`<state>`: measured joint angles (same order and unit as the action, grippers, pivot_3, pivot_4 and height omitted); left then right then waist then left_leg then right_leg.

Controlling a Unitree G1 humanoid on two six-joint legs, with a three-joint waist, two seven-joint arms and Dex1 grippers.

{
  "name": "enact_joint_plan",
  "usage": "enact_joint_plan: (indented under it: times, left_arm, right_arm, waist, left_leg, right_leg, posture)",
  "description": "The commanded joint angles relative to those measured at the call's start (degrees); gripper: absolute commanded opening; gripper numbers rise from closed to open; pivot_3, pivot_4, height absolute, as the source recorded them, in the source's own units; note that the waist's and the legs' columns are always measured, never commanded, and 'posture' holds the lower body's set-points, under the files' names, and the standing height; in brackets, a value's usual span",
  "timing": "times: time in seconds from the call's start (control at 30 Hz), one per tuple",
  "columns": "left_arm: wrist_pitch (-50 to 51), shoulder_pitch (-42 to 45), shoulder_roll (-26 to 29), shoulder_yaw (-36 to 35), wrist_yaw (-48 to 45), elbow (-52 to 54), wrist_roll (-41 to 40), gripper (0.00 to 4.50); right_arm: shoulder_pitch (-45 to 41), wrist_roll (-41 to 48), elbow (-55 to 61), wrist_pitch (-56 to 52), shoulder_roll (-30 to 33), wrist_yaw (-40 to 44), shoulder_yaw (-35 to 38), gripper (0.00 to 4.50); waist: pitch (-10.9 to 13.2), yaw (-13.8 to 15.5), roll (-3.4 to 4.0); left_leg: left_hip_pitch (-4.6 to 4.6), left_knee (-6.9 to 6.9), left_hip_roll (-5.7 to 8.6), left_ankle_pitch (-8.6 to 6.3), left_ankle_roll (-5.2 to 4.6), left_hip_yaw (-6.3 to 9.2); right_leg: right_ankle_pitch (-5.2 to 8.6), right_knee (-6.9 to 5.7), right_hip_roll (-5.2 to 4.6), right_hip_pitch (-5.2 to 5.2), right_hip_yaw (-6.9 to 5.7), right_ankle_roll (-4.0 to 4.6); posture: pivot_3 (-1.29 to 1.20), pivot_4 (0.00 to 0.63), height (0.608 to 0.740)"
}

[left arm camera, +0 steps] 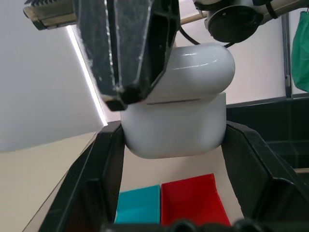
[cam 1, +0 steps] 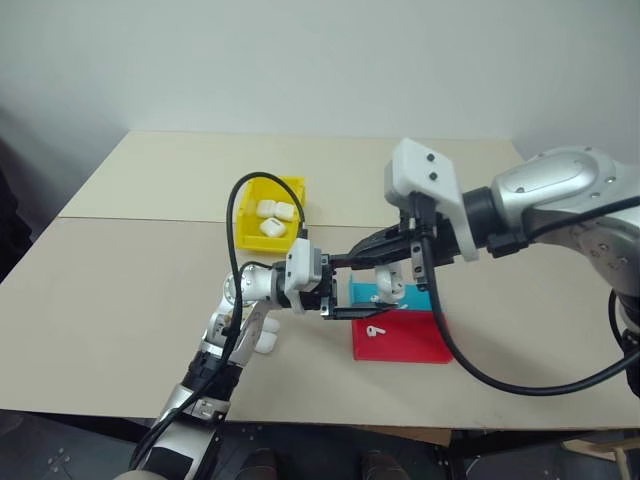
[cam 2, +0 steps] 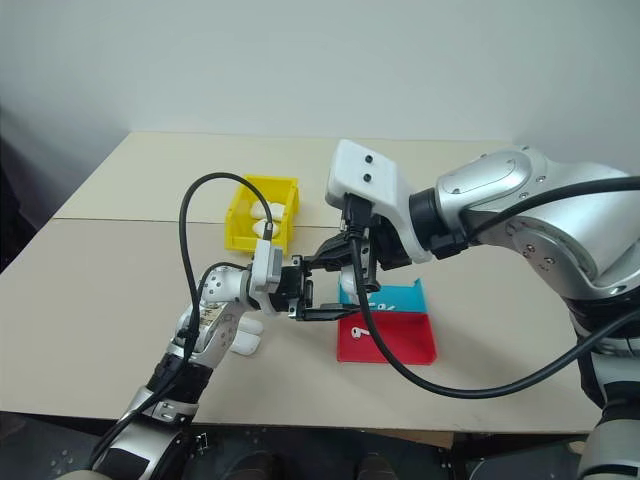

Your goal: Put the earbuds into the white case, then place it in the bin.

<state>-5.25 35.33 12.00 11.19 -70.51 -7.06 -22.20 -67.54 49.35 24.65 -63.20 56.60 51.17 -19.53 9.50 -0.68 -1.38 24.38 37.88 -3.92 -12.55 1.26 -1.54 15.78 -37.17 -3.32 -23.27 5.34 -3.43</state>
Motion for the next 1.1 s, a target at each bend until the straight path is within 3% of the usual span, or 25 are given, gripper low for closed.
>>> enact_joint_plan:
  times: [0.03, 0.3, 0.5, 0.63, 0.73, 0.9, 1.0, 1.1]
  left_arm:
    - [-1.5, 0.7, -0.2, -1.0, 0.1, 1.9, -1.2, 2.76]
    - [-1.9, 0.4, -0.5, -1.6, 0.5, 1.7, -1.4, 2.76]
    - [-2.3, -1.2, -0.2, -3.6, 3.7, 2.8, -1.2, 2.76]
    - [1.2, -0.2, -1.0, -7.8, 17.0, 6.2, 1.3, 2.76]
    - [3.8, 2.4, -2.3, -10.7, 29.2, 7.0, 5.2, 2.76]
    - [18.6, 9.7, -2.4, -15.4, 47.7, 3.8, 8.6, 2.76]
    - [24.0, 13.9, -1.6, -14.6, 55.4, -3.0, 13.9, 2.76]
    - [24.9, 19.4, -0.4, -14.3, 61.9, -16.5, 18.8, 2.76]
  right_arm:
    - [1.7, -3.9, 1.8, 0.8, 1.8, 2.2, 1.2, 0.04]
    - [3.8, -5.7, 2.3, 1.4, 2.2, 4.7, 6.4, 0.04]
    - [3.5, 0.1, -3.7, 0.1, -2.9, 0.8, 19.9, 0.04]
    - [7.3, 1.9, -4.5, 0.5, -5.0, -6.2, 30.9, 0.04]
    - [13.2, 0.9, -1.7, 0.0, -5.4, -11.7, 35.3, 0.04]
    - [24.8, 5.3, 2.3, -3.2, -10.2, -21.4, 43.6, 0.04]
    - [31.1, 5.8, 4.1, -4.3, -11.9, -25.2, 44.8, 0.04]
    - [34.8, 6.4, 4.5, -5.7, -12.8, -28.6, 44.6, 0.04]
  waist:
    - [0.0, 0.1, 0.00]
    - [0.0, -0.1, 0.00]
    - [0.0, 0.0, 0.00]
    - [0.0, 0.3, -0.01]
    - [0.0, 0.8, -0.02]
    - [0.0, 1.0, -0.02]
    - [0.0, 1.0, -0.02]
    - [0.0, 1.0, -0.02]
  left_leg:
    - [0.00, 0.00, 0.00, 0.00, 0.00, 0.00]
    - [-0.03, 0.00, 0.00, 0.00, 0.00, 0.00]
    - [-0.06, 0.00, 0.00, 0.00, 0.00, 0.01]
    - [-0.02, 0.00, 0.01, 0.00, 0.00, 0.02]
    - [-0.03, 0.01, 0.02, 0.00, 0.00, 0.06]
    - [-0.05, 0.04, 0.07, 0.01, 0.00, 0.11]
    - [-0.05, 0.03, 0.08, 0.01, 0.00, 0.10]
    - [-0.06, 0.03, 0.10, 0.02, 0.00, 0.12]
  right_leg:
    - [0.00, 0.00, 0.00, 0.00, -0.01, 0.00]
    - [0.00, -0.02, 0.00, 0.01, 0.00, 0.00]
    - [0.00, -0.05, 0.01, 0.04, 0.00, 0.00]
    - [-0.01, -0.02, -0.02, 0.05, -0.02, 0.00]
    - [-0.02, 0.00, -0.03, 0.11, -0.05, -0.03]
    - [-0.04, -0.05, -0.02, 0.13, -0.04, -0.07]
    - [-0.04, -0.03, -0.03, 0.13, -0.03, -0.07]
    - [-0.04, -0.03, -0.02, 0.13, -0.06, -0.07]
  posture:
    - [0.00, 0.150, 0.740]
    - [0.00, 0.150, 0.740]
    - [0.00, 0.150, 0.740]
    - [0.00, 0.150, 0.740]
    - [0.00, 0.150, 0.740]
    - [0.00, 0.150, 0.740]
    - [0.00, 0.150, 0.740]
    - [0.00, 0.150, 0.740]
